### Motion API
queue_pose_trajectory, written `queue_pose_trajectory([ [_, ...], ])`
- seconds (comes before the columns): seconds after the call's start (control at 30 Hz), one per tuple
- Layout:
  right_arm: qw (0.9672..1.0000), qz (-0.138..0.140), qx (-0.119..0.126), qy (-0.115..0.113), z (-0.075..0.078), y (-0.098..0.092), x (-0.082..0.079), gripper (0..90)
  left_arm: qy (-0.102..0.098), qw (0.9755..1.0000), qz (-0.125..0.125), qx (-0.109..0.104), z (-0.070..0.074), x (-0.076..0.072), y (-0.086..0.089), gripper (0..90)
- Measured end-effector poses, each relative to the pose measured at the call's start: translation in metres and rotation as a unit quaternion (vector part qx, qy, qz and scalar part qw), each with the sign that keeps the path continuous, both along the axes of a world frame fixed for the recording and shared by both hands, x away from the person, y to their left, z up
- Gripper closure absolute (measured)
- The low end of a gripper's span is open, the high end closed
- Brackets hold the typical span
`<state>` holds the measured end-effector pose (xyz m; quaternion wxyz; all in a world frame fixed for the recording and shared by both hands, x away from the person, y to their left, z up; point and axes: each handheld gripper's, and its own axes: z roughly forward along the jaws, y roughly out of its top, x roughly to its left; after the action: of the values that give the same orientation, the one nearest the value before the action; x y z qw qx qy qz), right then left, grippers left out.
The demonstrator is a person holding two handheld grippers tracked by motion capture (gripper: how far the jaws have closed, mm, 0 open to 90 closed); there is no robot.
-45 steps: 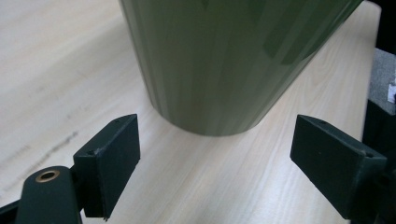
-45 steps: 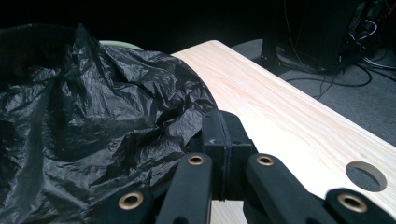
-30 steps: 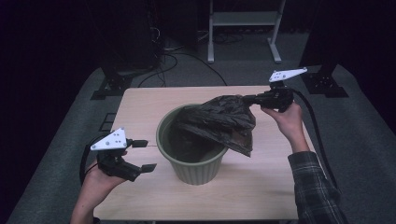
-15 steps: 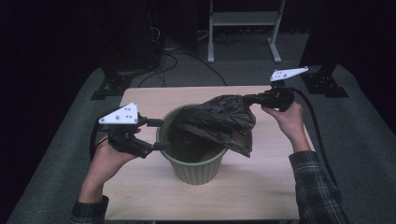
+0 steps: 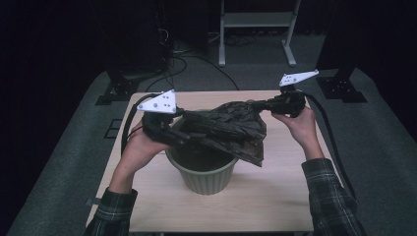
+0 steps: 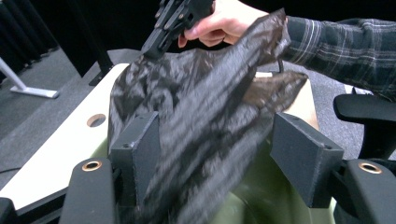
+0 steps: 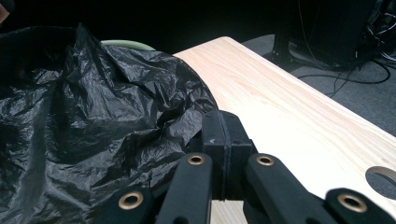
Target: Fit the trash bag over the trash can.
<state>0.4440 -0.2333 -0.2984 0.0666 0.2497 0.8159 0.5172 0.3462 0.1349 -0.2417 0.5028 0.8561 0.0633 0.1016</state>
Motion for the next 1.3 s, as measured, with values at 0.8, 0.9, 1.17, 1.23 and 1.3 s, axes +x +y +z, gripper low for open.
queue_pose_trajectory([
  [0.8,1.0000,0.003,0.002,0.001,0.000,0.006,-0.002,80.4,0.051,0.9966,-0.017,0.062,-0.016,0.022,-0.051,89.9],
  [0.9,1.0000,0.002,0.000,-0.001,0.002,0.004,-0.005,76.2,0.054,0.9967,-0.012,0.059,-0.018,0.025,-0.046,89.8],
  [1.17,1.0000,-0.009,-0.001,0.002,0.003,-0.014,-0.019,63.4,0.059,0.9972,0.012,0.045,-0.023,0.029,-0.029,89.8],
  [1.23,1.0000,-0.007,0.002,-0.002,0.003,-0.019,-0.026,61.5,0.059,0.9973,0.018,0.041,-0.023,0.030,-0.026,89.8],
  [1.3,1.0000,-0.004,0.002,-0.005,0.003,-0.022,-0.035,60.7,0.058,0.9972,0.027,0.039,-0.024,0.030,-0.024,89.8],
])
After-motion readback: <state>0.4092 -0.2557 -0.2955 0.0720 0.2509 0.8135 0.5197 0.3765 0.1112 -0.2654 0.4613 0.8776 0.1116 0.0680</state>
